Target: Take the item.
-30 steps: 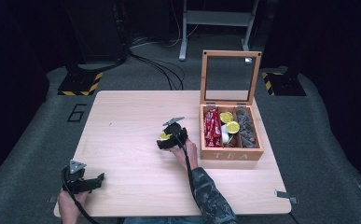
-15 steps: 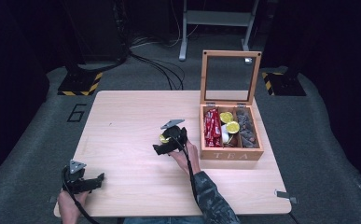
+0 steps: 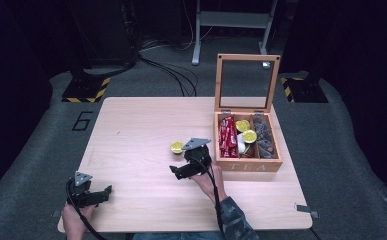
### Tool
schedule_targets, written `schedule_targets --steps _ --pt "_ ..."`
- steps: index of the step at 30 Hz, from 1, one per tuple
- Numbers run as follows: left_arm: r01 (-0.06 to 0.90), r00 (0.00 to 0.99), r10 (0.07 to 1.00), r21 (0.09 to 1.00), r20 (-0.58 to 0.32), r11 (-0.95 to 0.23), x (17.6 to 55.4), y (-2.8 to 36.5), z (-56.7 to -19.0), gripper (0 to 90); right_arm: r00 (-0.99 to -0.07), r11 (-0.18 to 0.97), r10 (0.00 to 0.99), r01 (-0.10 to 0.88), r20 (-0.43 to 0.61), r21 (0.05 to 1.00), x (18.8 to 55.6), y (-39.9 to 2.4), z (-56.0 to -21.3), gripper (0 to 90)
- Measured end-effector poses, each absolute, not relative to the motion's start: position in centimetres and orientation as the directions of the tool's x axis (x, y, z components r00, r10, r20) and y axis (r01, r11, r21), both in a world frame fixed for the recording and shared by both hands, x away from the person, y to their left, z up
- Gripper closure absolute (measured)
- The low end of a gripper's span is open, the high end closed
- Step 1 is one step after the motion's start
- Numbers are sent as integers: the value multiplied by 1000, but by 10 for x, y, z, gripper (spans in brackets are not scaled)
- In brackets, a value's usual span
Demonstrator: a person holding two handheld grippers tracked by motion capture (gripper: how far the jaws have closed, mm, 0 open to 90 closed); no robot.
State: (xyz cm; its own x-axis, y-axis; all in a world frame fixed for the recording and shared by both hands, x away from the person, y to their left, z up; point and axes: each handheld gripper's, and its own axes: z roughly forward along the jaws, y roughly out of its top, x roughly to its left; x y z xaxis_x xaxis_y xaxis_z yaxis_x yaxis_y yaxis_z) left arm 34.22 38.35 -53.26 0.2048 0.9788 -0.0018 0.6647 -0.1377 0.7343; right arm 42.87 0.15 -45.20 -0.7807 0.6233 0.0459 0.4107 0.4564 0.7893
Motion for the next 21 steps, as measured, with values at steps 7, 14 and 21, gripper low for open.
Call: schedule_targets --steps 7,14,21 --pt "664 205 979 735 -1 -139 342 384 -533 42 -773 449 633 398 29 800 401 -19 -454 23" --pt "665 205 979 734 -2 -138 342 384 -533 42 -745 443 667 409 11 798 380 -51 -470 24" --pt "665 205 979 734 -3 -137 342 384 -533 42 -689 410 724 454 21 791 365 -89 -490 24"
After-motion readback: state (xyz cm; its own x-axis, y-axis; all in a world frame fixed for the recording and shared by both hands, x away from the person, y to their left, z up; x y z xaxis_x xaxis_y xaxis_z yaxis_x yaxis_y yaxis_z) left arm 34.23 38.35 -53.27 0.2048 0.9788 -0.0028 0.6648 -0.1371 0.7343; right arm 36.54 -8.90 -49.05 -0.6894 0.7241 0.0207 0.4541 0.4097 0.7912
